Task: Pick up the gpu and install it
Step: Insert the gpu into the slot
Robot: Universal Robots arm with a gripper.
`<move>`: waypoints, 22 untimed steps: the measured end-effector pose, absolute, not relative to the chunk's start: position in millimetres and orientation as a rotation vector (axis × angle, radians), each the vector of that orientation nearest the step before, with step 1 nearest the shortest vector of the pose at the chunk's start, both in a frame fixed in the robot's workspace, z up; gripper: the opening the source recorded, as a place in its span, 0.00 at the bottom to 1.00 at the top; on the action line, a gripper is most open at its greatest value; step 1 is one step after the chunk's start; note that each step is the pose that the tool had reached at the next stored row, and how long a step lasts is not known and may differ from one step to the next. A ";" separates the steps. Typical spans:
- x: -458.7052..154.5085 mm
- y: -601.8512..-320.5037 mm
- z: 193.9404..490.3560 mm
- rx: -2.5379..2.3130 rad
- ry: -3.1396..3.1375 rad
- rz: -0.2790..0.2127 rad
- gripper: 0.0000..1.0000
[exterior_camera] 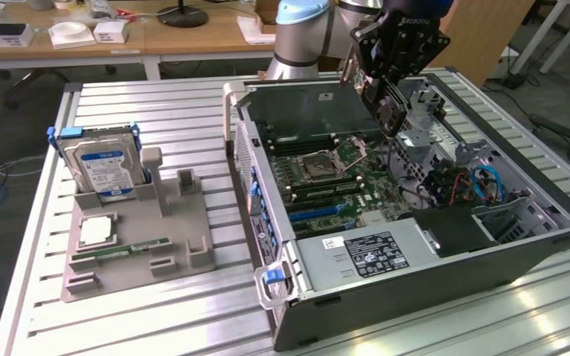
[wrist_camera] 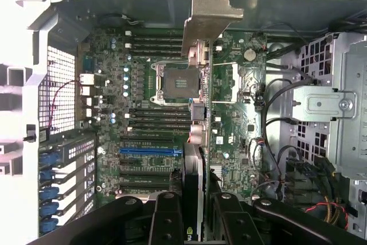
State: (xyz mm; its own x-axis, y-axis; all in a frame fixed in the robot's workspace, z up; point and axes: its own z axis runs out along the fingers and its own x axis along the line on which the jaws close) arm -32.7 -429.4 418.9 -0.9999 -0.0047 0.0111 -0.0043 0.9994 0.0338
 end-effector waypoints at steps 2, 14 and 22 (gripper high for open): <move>-32.7 -429.4 418.9 0.007 -3.130 -0.053 0.27; -33.0 -430.6 419.3 0.046 -3.133 -0.059 0.27; -33.1 -430.7 418.4 0.218 -3.126 -0.058 0.27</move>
